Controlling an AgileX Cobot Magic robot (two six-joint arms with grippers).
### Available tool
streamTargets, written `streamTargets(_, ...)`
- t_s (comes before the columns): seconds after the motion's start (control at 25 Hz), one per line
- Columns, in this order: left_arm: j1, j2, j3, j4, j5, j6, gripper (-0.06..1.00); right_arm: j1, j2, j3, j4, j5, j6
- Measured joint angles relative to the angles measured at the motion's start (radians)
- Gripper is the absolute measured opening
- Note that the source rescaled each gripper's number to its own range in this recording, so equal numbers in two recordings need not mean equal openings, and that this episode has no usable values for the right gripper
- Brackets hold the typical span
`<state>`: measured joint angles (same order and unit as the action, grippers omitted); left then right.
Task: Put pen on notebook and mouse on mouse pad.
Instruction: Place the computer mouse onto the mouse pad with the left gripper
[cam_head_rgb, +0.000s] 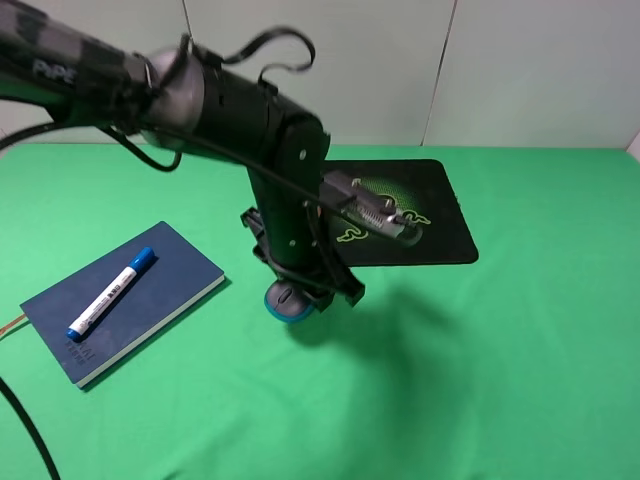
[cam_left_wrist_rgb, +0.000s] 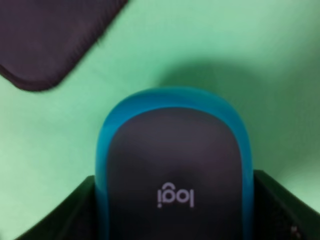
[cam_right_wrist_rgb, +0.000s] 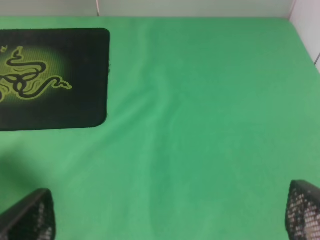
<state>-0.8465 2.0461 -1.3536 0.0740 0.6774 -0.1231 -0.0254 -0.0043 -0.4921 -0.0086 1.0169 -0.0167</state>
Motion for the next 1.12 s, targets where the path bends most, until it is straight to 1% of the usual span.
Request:
streamTargets(0.2, 0.0, -0.006, -0.115, 0.009, 0.132, 0.0, 0.49, 0.0, 0.0, 0.0, 0.0, 0.0, 0.0)
streamTargets(0.36, 0.0, -0.006, -0.188, 0.044, 0.186, -0.001, 0.49, 0.0, 0.0, 0.0, 0.0, 0.0, 0.0)
streamTargets(0.48, 0.0, -0.006, -0.222, 0.072, 0.198, -0.019, 0.49, 0.0, 0.0, 0.0, 0.0, 0.0, 0.0)
streamTargets(0.56, 0.004, -0.006, -0.235, 0.076, 0.208, -0.04, 0.49, 0.0, 0.0, 0.0, 0.0, 0.0, 0.0)
streamTargets(0.72, 0.038, -0.003, -0.243, 0.062, 0.205, -0.05, 0.49, 0.0, 0.0, 0.0, 0.0, 0.0, 0.0)
streamTargets(0.84, 0.075, 0.03, -0.284, 0.035, 0.203, -0.045, 0.49, 0.0, 0.0, 0.0, 0.0, 0.0, 0.0)
streamTargets(1.0, 0.102, 0.122, -0.398, 0.012, 0.206, -0.01, 0.49, 0.0, 0.0, 0.0, 0.0, 0.0, 0.0)
streamTargets(1.12, 0.108, 0.205, -0.519, 0.006, 0.229, 0.013, 0.49, 0.0, 0.0, 0.0, 0.0, 0.0, 0.0)
